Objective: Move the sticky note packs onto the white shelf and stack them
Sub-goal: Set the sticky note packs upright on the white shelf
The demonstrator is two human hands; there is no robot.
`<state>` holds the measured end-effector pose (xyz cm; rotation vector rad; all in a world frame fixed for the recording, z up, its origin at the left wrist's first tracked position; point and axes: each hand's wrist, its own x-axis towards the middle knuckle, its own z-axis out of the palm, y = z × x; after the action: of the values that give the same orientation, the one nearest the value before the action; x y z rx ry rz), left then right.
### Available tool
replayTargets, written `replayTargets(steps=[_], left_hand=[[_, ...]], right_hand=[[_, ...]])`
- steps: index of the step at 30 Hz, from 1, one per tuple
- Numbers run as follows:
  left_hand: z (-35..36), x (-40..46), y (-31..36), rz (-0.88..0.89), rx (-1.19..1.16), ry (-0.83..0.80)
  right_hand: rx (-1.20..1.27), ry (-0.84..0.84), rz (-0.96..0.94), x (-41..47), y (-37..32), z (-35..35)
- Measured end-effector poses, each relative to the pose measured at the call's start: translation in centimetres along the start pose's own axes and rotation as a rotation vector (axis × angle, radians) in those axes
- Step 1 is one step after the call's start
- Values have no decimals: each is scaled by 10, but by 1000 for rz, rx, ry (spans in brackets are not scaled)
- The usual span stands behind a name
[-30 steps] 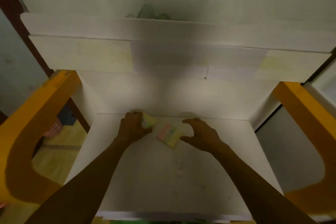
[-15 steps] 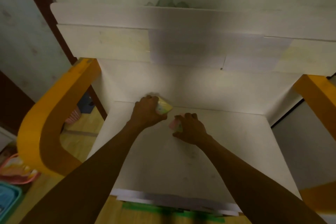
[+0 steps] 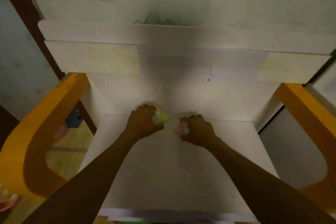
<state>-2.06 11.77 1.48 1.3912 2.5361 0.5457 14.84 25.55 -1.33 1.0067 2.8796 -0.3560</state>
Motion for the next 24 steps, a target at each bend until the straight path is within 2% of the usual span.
replayTargets(steps=[8, 14, 19, 24], left_hand=[[-2, 19, 46, 158, -8, 5], [7, 34, 110, 296, -144, 4], [3, 37, 162, 405, -136, 33], [-10, 33, 200, 462, -67, 110]], right_hand=[[-23, 146, 125, -32, 48, -70], [-44, 191, 241, -68, 87, -102], [-39, 261, 289, -101, 115, -134], [137, 368, 320, -125, 136, -165]])
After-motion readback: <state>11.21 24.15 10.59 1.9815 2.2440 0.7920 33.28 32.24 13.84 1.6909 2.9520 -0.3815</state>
